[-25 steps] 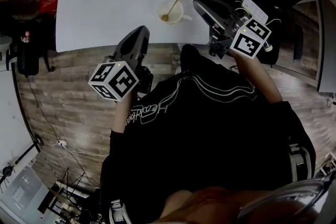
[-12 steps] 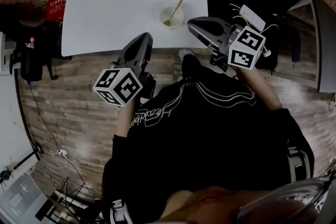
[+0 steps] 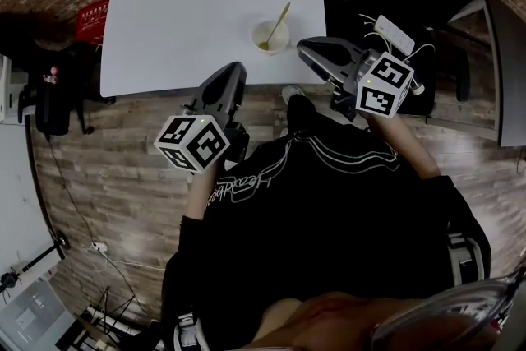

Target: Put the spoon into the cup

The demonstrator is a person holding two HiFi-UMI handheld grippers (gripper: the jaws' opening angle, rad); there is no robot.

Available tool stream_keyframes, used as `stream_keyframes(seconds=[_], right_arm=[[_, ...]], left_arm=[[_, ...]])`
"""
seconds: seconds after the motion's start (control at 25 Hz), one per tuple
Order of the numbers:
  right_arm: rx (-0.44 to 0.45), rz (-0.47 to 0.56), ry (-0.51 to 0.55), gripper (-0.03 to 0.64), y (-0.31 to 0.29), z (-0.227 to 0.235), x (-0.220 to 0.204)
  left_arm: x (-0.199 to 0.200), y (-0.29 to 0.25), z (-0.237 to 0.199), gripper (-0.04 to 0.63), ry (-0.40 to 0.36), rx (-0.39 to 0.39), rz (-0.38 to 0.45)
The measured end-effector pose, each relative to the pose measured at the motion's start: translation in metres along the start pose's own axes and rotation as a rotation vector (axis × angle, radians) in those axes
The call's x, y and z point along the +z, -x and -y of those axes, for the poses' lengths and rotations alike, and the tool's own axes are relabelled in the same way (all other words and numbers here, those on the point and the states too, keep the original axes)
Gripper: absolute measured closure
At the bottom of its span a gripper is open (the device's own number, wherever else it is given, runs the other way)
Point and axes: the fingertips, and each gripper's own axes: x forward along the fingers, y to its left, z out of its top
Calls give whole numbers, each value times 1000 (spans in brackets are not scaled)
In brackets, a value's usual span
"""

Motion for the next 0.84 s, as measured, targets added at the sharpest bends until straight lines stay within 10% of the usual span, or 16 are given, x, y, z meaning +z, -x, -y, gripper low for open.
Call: stream_keyframes(seconds=[0.84], right_arm=[[-8, -12, -32, 620, -6, 20, -3]], left_arm=[[0, -17, -10, 592, 8, -5, -10]])
